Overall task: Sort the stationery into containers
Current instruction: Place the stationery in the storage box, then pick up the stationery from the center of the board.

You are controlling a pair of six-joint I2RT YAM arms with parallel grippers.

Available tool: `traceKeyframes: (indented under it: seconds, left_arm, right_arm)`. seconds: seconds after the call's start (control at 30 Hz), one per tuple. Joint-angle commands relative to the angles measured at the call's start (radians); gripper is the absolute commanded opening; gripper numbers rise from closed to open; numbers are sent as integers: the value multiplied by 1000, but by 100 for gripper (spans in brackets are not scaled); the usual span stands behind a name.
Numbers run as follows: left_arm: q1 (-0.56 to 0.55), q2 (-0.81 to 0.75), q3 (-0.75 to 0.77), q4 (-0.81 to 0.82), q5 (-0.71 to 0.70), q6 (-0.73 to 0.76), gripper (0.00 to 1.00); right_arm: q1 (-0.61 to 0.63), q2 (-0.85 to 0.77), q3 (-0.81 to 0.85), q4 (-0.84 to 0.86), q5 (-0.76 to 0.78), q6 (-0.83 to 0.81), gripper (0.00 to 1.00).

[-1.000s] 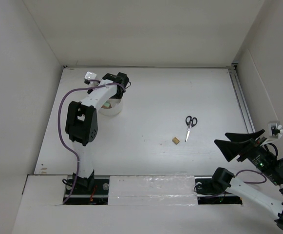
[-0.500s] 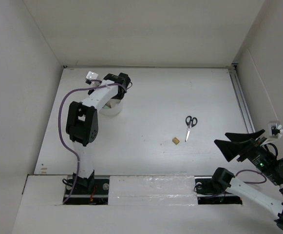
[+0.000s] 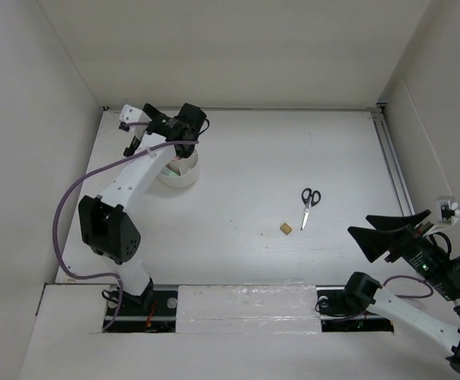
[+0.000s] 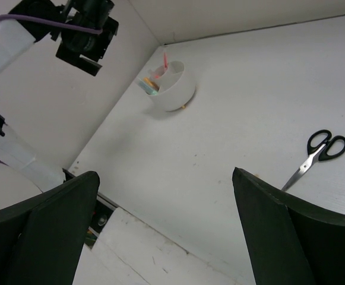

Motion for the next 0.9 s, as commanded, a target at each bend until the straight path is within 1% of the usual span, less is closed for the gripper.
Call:
traceKeyframes:
  seconds: [0.0,0.07,0.1,0.13,0.17,0.2,0.23,0.27,0.3,0.33,0.37,0.4,0.43,0.5,0.57,0.6,0.63,0.7,0.73,0.8,0.87]
  left_arm:
    - [-24,-50,43,-1,-200,-68,100]
    - [-51,-91,54,61,-172,19,100]
    - [-62,-111,54,106,-163,174,100]
    - [-89,-157,45,141,-149,236,100]
    - [-105,-186,32,234,-117,307,100]
    - [-119,-220,-21,311,-88,394,100]
    - [-119,-261,-64,420,-33,661,100]
    - [-119,-354,-115,647,56,791,100]
    - [-128,-404,-171,743,250,882,100]
    - [-128,-451,-278,820,343,953,100]
    - [-128,-525,-319,864,412,981,100]
    - [-140,-550,-345,888,514,992,100]
    - [-140,-564,-359,889,555,992,100]
    - [-149,-564,-359,826,648,992,100]
    - [-149,-564,-379,803,733,992,100]
    - [-149,-564,-390,803,776,992,100]
    - [-149,-585,-400,790,852,1019,100]
    - [-149,-614,-414,752,885,1036,100]
    - [-149,-658,-428,716,885,1048,100]
    - [-149,-708,-428,660,826,1085,100]
    - [-149,-769,-440,596,752,1105,100]
  right_arm:
    - [10,40,13,28,32,-3,100]
    - [10,89,23,-4,84,31,100]
    - [10,112,37,-13,95,31,100]
    - [10,159,46,-24,109,55,100]
    - [10,184,55,-45,121,65,100]
    - [10,205,65,-45,133,65,100]
    - [10,225,74,-55,144,65,100]
    - [10,253,74,-55,144,65,100]
    - [10,253,74,-17,126,65,100]
    - [10,264,53,10,108,56,100]
    - [10,274,40,34,92,55,100]
    - [10,287,31,74,81,55,100]
    - [10,302,22,88,68,55,100]
    - [10,365,-15,125,45,89,100]
    - [10,411,-42,152,32,112,100]
    - [10,461,-55,163,32,143,100]
    - [10,486,-64,181,41,155,100]
    - [10,537,-85,212,41,164,100]
    - [10,591,-86,226,41,164,100]
    - [-2,650,-105,277,29,164,100]
    - [-28,748,-130,354,-23,144,99]
